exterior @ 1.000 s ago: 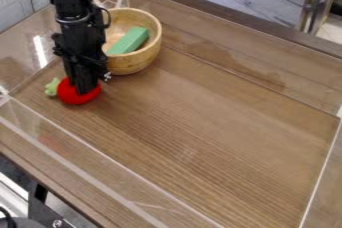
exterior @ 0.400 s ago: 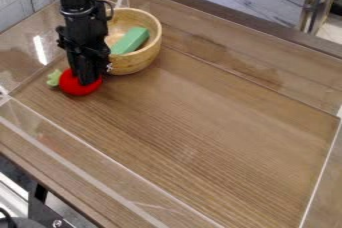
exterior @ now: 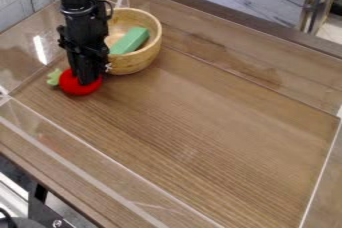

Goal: Move the red fruit to the right

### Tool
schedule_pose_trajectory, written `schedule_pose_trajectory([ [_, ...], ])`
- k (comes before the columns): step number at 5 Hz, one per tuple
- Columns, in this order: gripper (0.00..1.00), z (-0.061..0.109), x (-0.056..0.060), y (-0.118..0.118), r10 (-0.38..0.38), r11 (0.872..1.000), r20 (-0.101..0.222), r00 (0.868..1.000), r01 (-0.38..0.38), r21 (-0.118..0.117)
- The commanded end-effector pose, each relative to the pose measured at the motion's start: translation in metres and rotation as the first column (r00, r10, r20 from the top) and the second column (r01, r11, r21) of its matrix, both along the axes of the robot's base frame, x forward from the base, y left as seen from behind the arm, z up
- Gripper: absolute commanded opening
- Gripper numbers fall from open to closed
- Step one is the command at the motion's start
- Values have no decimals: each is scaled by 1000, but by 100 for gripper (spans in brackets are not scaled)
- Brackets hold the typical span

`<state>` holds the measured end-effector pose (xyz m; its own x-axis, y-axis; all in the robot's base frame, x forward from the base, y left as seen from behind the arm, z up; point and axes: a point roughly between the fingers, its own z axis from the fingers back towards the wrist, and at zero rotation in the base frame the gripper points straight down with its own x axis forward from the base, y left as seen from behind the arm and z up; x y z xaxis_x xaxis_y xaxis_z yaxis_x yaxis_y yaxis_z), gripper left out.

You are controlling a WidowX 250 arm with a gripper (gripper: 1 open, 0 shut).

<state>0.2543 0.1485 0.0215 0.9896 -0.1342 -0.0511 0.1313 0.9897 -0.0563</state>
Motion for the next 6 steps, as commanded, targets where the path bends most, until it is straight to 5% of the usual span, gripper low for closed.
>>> schedule_pose_trajectory([
  [1, 0, -13, 0, -15, 7, 999, -43, 999, -9, -44],
  [3, 0, 27, 15, -34, 112, 991, 14, 994, -110, -74],
  [6, 0, 54, 62, -90, 78, 991, 64, 995, -70, -118],
])
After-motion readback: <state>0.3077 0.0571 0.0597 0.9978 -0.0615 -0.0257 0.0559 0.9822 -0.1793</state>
